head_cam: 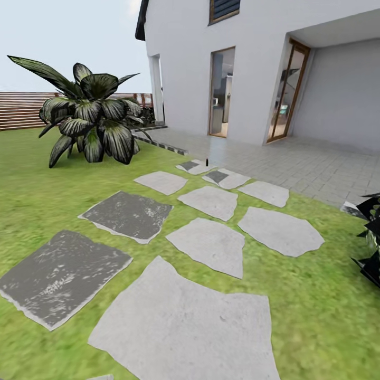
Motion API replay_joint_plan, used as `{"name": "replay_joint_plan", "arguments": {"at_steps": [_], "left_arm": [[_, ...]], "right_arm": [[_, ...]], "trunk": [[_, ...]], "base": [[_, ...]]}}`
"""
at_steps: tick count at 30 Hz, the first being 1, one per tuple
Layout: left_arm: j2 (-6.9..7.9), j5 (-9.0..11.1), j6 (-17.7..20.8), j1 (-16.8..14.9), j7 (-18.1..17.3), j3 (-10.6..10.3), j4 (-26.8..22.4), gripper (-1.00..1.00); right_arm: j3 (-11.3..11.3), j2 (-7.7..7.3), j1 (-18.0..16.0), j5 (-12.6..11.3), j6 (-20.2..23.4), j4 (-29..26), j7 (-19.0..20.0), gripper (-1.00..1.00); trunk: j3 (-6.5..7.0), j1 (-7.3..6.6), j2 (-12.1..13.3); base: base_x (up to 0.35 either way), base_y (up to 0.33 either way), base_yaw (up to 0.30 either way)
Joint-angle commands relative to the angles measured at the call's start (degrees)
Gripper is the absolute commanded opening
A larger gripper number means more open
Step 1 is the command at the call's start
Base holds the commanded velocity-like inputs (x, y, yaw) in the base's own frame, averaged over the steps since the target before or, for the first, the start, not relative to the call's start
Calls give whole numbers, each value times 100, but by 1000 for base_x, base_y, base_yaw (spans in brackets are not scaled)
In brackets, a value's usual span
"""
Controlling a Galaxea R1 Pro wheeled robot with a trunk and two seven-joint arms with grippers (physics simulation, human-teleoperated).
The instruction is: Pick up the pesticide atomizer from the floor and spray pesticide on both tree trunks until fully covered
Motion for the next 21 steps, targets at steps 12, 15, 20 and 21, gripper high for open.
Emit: {"name": "replay_joint_plan", "arguments": {"at_steps": [12, 15, 20, 21], "left_arm": [[0, 9, -19, -3, 1, 3, 5, 100], [0, 9, -19, -3, 1, 4, 4, 100], [0, 9, -19, -3, 1, 2, 2, 100], [0, 9, -19, -3, 1, 3, 3, 100]], "right_arm": [[-2, 0, -3, 6, -17, 5, -3, 100], [-2, 0, -3, 3, -17, 5, -3, 100], [-2, 0, -3, 1, -17, 5, -3, 100], [-2, 0, -3, 2, -17, 5, -3, 100]], "trunk": [[-5, 2, -2], [-5, 2, -2], [-5, 2, -2], [-5, 2, -2]], "base": [[340, -107, 0], [340, -107, 0], [340, -107, 0], [340, -107, 0]]}}
